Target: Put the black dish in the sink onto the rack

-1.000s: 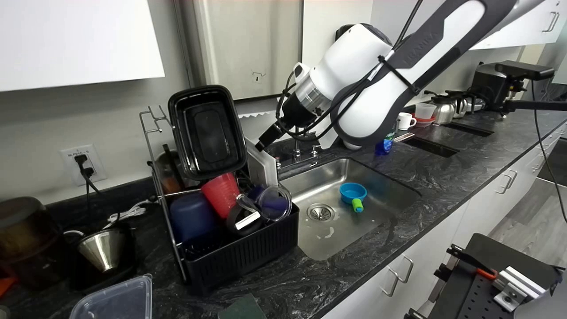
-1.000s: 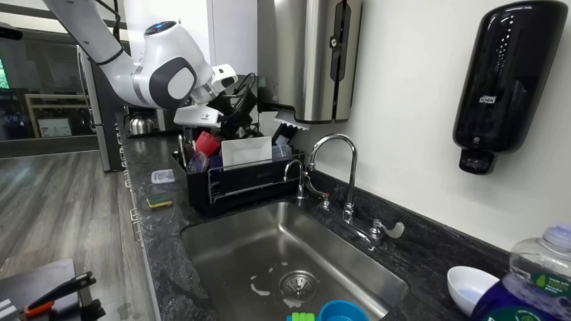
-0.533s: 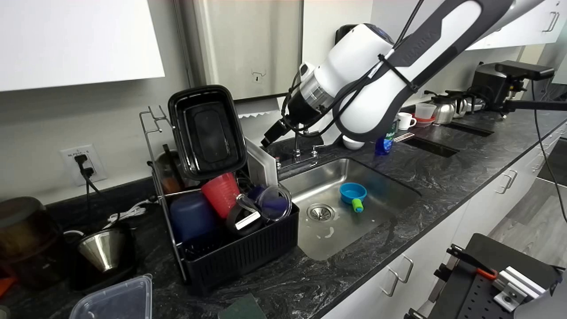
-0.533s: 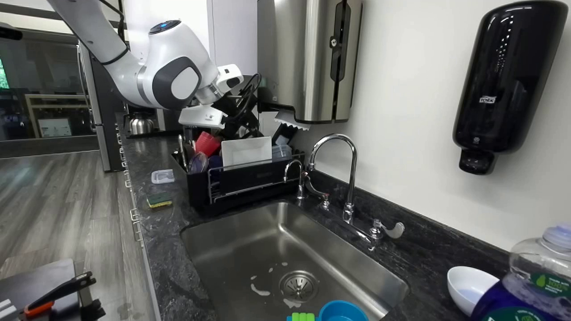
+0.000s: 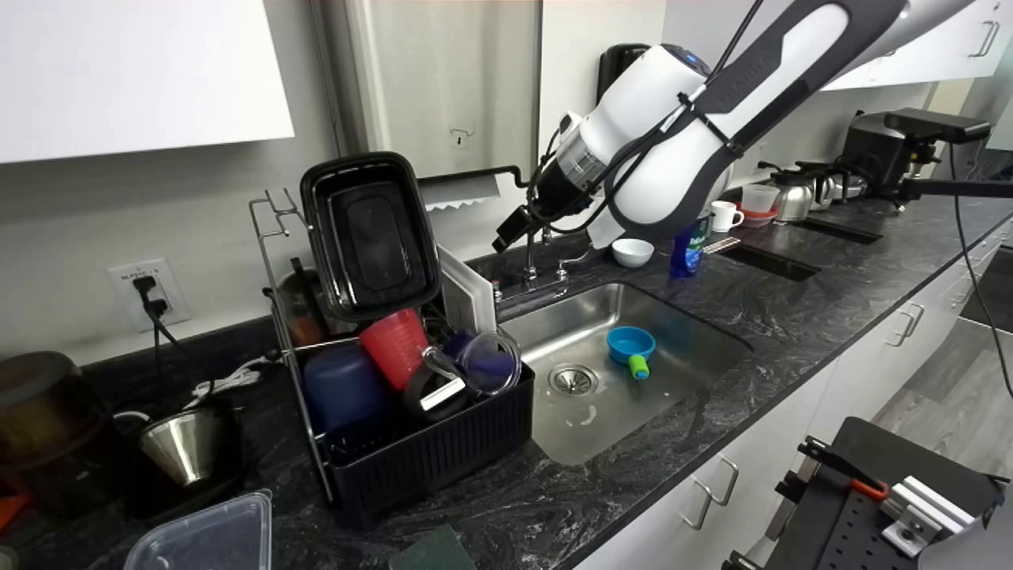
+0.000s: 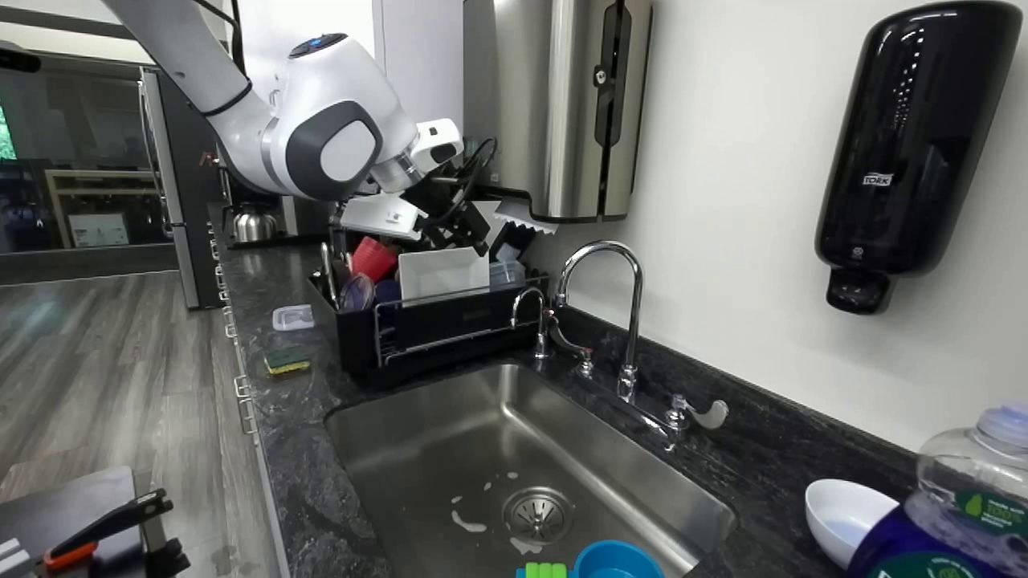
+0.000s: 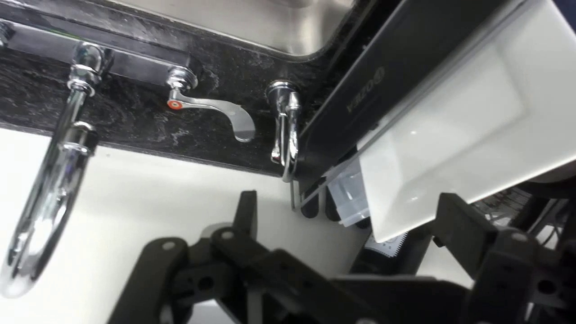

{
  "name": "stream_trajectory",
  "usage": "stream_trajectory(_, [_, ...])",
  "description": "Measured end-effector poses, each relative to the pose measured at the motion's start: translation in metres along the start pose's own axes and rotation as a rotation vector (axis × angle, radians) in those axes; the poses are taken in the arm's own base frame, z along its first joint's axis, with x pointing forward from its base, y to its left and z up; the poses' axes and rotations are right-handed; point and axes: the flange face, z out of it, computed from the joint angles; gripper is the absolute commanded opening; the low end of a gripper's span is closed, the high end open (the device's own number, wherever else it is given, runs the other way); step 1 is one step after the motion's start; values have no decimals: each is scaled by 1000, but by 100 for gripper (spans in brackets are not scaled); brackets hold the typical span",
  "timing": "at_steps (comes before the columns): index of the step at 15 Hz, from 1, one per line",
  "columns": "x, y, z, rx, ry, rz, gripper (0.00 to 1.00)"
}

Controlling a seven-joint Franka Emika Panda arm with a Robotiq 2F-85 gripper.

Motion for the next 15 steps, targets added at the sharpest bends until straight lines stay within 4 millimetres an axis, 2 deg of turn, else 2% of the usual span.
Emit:
stream_trajectory(7, [-27, 73, 3, -79, -134, 147, 100])
stream_trajectory(15, [-57, 118, -3, -124, -316, 265, 100])
